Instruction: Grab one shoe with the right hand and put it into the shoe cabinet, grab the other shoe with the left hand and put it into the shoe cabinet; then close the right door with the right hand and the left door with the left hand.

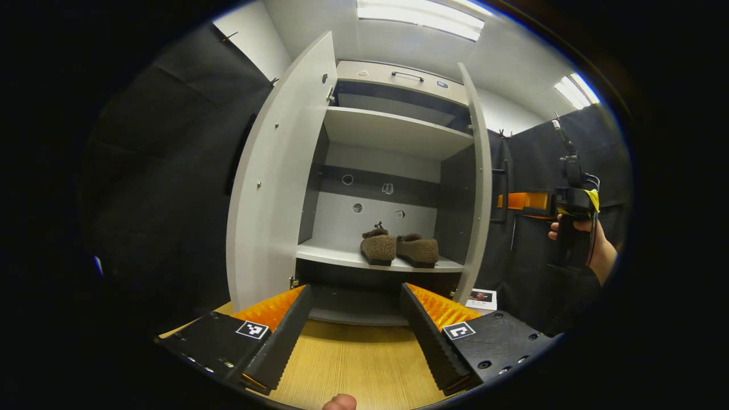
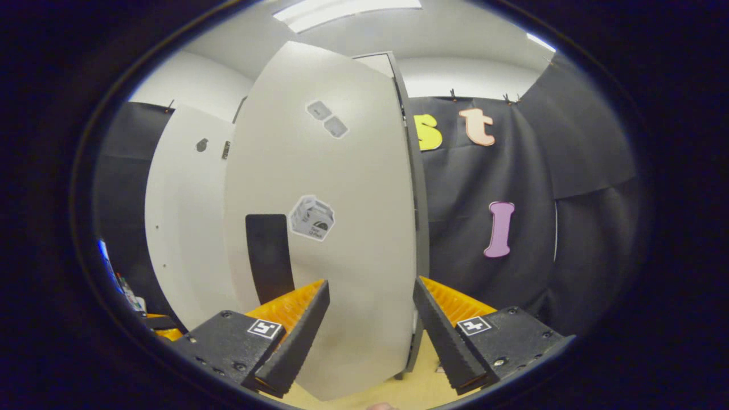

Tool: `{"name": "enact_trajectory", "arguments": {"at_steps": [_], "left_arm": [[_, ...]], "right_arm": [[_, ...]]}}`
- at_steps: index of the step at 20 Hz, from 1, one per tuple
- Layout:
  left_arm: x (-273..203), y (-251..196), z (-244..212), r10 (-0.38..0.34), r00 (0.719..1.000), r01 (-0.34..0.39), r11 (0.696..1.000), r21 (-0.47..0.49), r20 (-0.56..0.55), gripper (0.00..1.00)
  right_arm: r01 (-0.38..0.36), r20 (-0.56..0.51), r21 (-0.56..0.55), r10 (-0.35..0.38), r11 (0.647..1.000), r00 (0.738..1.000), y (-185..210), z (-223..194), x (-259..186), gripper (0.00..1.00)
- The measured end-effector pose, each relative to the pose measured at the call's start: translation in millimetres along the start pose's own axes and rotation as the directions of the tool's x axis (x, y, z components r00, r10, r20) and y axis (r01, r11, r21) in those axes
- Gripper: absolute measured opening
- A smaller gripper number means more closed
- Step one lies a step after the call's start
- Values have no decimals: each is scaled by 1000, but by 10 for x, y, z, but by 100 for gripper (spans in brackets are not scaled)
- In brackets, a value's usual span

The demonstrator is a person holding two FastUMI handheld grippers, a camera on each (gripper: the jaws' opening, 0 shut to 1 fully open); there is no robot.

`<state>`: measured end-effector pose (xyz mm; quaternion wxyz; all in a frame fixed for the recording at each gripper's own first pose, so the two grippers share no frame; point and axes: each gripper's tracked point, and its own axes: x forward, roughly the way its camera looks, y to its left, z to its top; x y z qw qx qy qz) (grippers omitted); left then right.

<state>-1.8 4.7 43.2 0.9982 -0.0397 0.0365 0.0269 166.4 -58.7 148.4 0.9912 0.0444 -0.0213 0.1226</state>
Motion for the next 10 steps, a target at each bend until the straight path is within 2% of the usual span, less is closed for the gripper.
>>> {"name": "enact_trajectory", "arguments": {"at_steps": [1,2,6,9,10], "left_arm": [[-9,23,11,6,1000,-6,1000,1,1,95],[-22,44,12,13,1000,-13,1000,2,2,95],[-44,100,18,29,1000,-29,1000,-1,4,95],[-78,114,31,33,999,-33,999,2,9,95],[-72,109,37,32,999,-32,999,2,10,95]], "right_arm": [[-11,1,4,11,1000,1000,71,-10,67,97],[-20,2,6,20,1000,1000,141,-21,134,97],[-28,-12,-6,28,1000,1000,288,-102,291,98],[-13,5,-3,13,1000,1000,268,-83,233,98],[-3,7,-4,3,1000,1000,252,-76,191,93]]}}
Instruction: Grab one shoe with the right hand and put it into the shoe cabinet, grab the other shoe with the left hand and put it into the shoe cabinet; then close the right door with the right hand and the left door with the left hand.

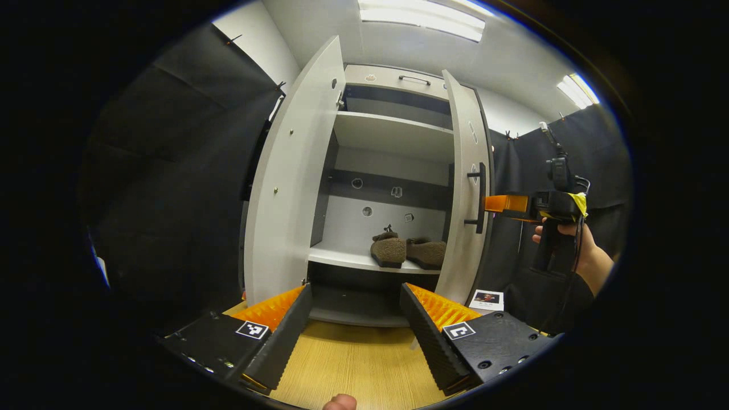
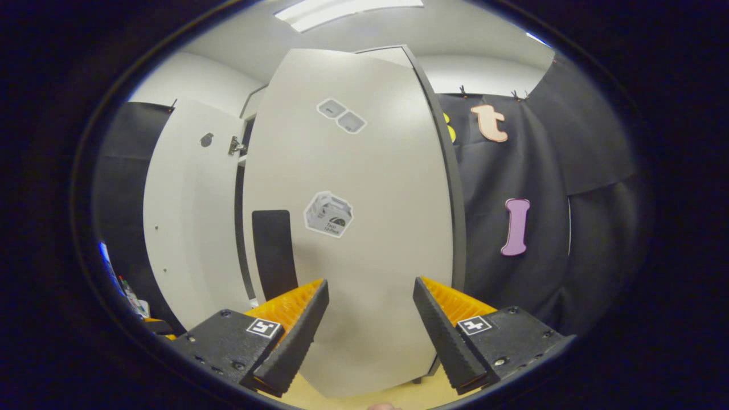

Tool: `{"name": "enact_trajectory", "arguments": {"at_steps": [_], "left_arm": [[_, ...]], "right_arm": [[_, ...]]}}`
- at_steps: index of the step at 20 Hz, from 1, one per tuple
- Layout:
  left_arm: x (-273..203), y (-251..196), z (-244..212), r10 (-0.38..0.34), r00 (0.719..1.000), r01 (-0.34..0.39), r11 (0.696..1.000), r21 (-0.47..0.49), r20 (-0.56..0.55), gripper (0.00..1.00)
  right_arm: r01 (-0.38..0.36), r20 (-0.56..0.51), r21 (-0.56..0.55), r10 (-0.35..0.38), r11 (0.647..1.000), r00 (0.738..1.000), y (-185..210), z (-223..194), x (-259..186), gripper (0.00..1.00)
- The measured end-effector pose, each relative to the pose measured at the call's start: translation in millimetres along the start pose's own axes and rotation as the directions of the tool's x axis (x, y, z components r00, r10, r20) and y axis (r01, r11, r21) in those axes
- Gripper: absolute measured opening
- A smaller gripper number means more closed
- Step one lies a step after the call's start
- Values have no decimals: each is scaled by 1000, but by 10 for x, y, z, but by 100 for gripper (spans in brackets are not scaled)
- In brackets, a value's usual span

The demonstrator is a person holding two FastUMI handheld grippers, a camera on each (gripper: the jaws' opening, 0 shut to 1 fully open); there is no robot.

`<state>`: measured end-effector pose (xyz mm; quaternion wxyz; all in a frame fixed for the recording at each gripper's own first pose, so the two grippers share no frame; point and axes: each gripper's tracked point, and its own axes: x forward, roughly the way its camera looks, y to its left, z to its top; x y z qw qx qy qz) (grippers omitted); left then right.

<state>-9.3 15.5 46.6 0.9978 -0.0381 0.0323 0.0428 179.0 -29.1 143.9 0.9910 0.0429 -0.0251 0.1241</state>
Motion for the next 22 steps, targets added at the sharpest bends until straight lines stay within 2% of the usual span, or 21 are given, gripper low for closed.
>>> {"name": "enact_trajectory", "arguments": {"at_steps": [1,2,3,4,5,6,8,9,10,11,12,13,14,15,16,17,18,20,22], "left_arm": [[5,2,1,-1,1000,1,1000,0,1,95],[7,-5,11,-3,1000,3,1000,0,0,95],[13,-16,22,-5,1000,5,1000,0,0,95],[12,-35,19,-9,1000,9,1000,-1,0,95],[18,-48,35,-14,1000,14,1000,-3,1,95],[24,-65,42,-19,1000,19,1000,-4,1,95],[51,-96,60,-29,1000,29,1000,-3,3,95],[65,-113,63,-35,999,35,999,-1,4,95],[69,-135,54,-41,999,41,999,1,1,95],[69,-160,51,-47,999,47,999,5,-1,95],[71,-191,46,-53,999,53,999,8,-3,95],[76,-215,35,-61,998,61,998,9,-5,95],[84,-246,37,-68,998,68,998,9,-8,95],[85,-270,26,-75,997,75,997,11,-11,95],[85,-295,17,-81,997,81,997,12,-15,95],[85,-322,8,-87,996,87,996,12,-18,95],[82,-348,-5,-92,996,92,996,13,-21,95],[74,-392,-33,-101,994,102,995,17,-28,95],[82,-420,-52,-109,993,110,994,19,-37,95]], "right_arm": [[9,5,-5,-9,1000,1000,-15,14,-48,98],[19,15,-14,-18,1000,1000,-21,40,-125,93],[29,27,-31,-28,999,999,-35,64,-218,98],[41,39,-49,-39,998,998,-46,84,-316,98],[55,50,-68,-52,996,997,-45,86,-416,93],[71,60,-84,-66,994,996,-44,74,-517,98],[100,74,-94,-93,990,993,-30,23,-706,98],[111,77,-97,-103,989,992,-17,-32,-790,93],[125,76,-102,-118,987,990,-10,-97,-869,98],[139,76,-106,-132,985,988,-15,-178,-944,98],[151,75,-110,-143,982,987,-11,-259,-1007,93],[163,69,-109,-156,981,985,-7,-351,-1056,98],[172,60,-107,-167,979,984,1,-452,-1111,93],[182,51,-108,-177,977,983,-2,-558,-1154,93],[194,43,-107,-190,975,981,-4,-664,-1196,98],[203,32,-109,-201,973,979,-6,-768,-1243,98],[215,23,-108,-214,971,977,-11,-878,-1287,94],[233,8,-101,-233,967,972,-10,-1084,-1370,98],[252,-7,-91,-253,964,967,-23,-1252,-1450,94]]}}
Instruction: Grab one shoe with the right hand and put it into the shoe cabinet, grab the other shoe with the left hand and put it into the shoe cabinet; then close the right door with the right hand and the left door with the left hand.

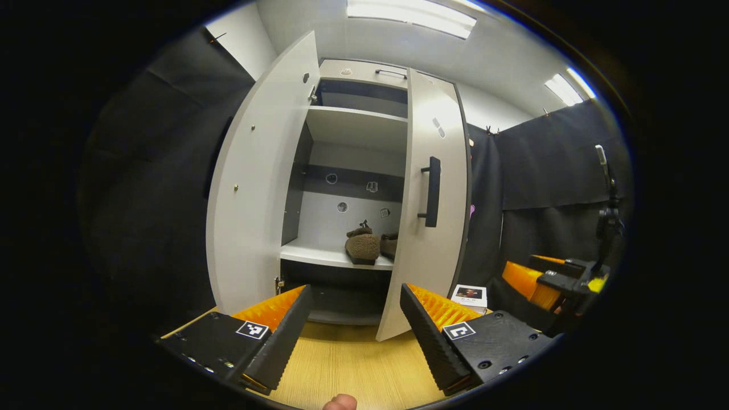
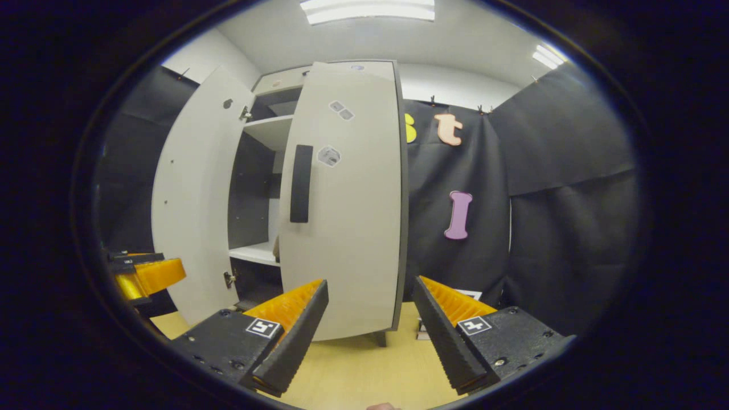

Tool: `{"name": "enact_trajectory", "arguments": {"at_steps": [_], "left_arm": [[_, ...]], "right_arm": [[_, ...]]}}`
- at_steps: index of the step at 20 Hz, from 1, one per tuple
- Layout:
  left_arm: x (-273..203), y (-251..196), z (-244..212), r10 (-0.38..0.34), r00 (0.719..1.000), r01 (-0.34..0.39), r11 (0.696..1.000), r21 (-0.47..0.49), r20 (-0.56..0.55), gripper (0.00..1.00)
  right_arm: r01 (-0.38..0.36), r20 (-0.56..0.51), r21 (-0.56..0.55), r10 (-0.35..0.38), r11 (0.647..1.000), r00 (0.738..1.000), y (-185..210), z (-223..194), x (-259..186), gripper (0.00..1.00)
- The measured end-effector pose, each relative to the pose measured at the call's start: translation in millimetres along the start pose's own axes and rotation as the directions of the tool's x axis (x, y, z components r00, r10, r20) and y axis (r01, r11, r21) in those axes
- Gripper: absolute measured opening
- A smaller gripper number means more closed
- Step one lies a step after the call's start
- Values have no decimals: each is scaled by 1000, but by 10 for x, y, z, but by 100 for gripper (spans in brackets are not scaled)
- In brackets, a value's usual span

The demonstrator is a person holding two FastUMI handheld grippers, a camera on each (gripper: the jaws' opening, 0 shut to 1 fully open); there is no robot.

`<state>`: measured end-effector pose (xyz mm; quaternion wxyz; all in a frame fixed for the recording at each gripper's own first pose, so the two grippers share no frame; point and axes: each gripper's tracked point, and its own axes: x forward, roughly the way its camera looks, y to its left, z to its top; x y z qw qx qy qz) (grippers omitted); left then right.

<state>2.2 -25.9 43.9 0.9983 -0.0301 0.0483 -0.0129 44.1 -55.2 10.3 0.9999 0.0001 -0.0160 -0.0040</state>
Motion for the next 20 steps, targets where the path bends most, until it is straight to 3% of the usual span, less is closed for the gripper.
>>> {"name": "enact_trajectory", "arguments": {"at_steps": [6,8,10,15,16,17,20], "left_arm": [[8,-68,-4,-12,1000,12,1000,3,-6,95],[-10,-88,44,-22,1000,22,1000,-17,-1,95],[-66,-59,224,-25,998,28,998,-49,50,95],[-209,392,883,73,977,-68,997,-29,199,95],[-242,491,1011,90,970,-84,996,-37,224,95],[-258,615,1114,112,962,-103,994,-46,249,100],[-283,1152,1358,236,920,-232,971,-51,313,100]], "right_arm": [[30,-40,46,-28,999,999,-122,-194,-75,98],[47,-34,52,-45,998,998,-176,-199,-91,94],[48,-39,56,-45,997,998,-178,-234,-100,98],[32,-57,40,-30,999,998,-162,-276,-82,98],[22,-56,44,-20,999,998,-138,-267,-77,94],[10,-55,49,-7,999,998,-101,-260,-69,94],[-1,-52,51,3,999,999,-42,-250,-55,98]]}}
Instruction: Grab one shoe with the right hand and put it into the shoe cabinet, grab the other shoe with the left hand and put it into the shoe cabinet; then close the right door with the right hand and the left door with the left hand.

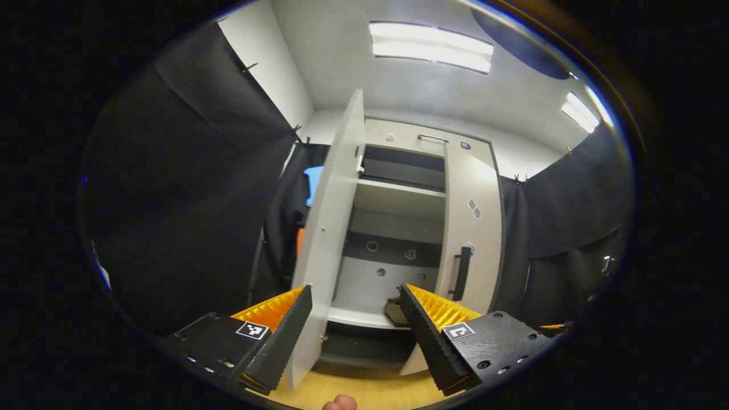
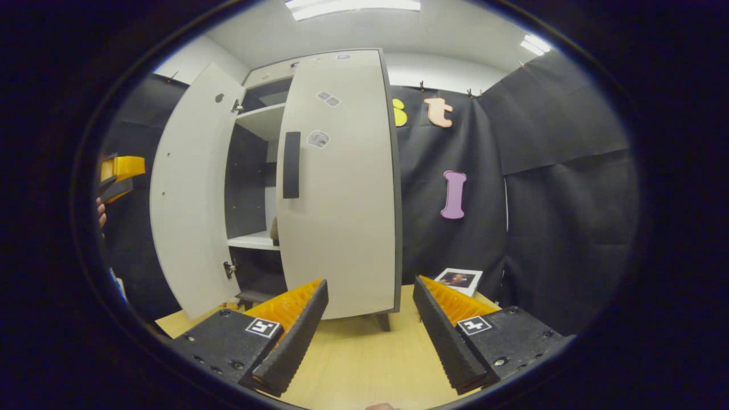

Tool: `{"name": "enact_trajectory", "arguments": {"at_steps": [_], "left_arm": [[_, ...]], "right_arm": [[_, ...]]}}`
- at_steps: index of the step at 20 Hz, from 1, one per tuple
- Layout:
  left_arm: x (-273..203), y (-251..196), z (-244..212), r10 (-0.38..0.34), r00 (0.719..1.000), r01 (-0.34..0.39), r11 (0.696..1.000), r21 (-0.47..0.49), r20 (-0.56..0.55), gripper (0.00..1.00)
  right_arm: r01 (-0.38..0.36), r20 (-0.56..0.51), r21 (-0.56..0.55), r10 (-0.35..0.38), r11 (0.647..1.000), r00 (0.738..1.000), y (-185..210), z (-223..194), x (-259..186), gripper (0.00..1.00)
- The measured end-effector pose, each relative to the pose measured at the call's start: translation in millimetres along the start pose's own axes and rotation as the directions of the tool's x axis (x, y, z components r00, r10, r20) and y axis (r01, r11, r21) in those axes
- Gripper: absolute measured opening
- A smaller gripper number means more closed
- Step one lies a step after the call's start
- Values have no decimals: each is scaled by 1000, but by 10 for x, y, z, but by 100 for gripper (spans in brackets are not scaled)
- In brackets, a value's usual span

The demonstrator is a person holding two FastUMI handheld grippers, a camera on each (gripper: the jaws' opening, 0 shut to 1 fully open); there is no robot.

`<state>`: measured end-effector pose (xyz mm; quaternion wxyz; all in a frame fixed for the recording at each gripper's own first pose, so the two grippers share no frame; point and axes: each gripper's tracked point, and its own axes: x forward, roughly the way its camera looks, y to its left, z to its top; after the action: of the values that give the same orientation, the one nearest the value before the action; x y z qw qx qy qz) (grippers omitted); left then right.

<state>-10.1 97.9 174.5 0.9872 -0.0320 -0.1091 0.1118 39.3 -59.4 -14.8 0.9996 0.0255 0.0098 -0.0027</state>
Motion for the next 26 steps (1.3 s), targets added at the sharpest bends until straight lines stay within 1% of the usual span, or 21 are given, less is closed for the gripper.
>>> {"name": "enact_trajectory", "arguments": {"at_steps": [1,2,3,4,5,6,8,11,12,13,14,15,16,17,18,19,20,23,24,26], "left_arm": [[73,195,66,51,998,-52,998,19,29,95],[161,375,115,89,995,-91,995,30,49,100],[222,541,130,116,992,-118,992,36,43,100],[303,685,70,145,989,-146,989,38,26,100],[369,815,13,174,985,-174,984,24,12,100],[446,953,-38,190,982,-190,982,-4,2,95],[636,1206,-142,207,978,-208,977,-51,-25,95],[860,1406,-284,216,974,-222,970,-98,-72,95],[883,1436,-300,212,975,-220,968,-121,-70,95],[908,1479,-289,211,975,-218,967,-136,-62,95],[917,1512,-278,215,975,-221,965,-141,-58,95],[923,1528,-260,213,975,-219,966,-139,-57,95],[989,1541,-265,210,976,-216,967,-134,-59,95],[1090,1523,-286,202,977,-209,969,-129,-66,95],[1153,1508,-313,192,979,-200,971,-127,-74,95],[1190,1486,-357,183,980,-192,973,-125,-84,100],[1189,1456,-389,170,981,-181,976,-121,-95,95],[1202,1425,-364,179,980,-188,977,-101,-89,95],[1184,1409,-385,181,979,-191,975,-114,-97,94],[1169,1433,-399,179,978,-193,971,-139,-110,94]], "right_arm": [[-2,6,2,2,1000,1000,12,14,-3,98],[-8,11,2,7,1000,1000,36,24,-6,98],[-11,12,2,11,1000,1000,46,25,-2,94],[-15,12,4,15,1000,1000,56,28,-7,98],[-17,12,8,16,1000,1000,59,23,-12,98],[-13,12,11,13,1000,1000,46,27,-14,98],[-8,10,18,8,1000,1000,34,32,-19,99],[-2,6,26,1,1000,1000,10,31,-23,99],[5,3,21,-5,1000,1000,-2,28,-15,94],[11,-2,15,-11,1000,1000,-13,15,-6,98],[14,-3,12,-14,1000,1000,-15,23,3,99],[12,-6,12,-12,1000,1000,-11,26,13,94],[10,-6,14,-10,1000,1000,-2,40,25,94],[9,-4,16,-9,1000,1000,2,54,33,98],[9,-2,15,-9,1000,1000,7,68,43,94],[10,1,13,-10,1000,1000,14,77,63,94],[12,2,10,-12,1000,1000,11,87,77,94],[12,1,13,-12,1000,1000,27,83,94,94],[12,-1,11,-12,1000,1000,29,79,101,98],[14,0,10,-14,1000,1000,27,80,115,99]]}}
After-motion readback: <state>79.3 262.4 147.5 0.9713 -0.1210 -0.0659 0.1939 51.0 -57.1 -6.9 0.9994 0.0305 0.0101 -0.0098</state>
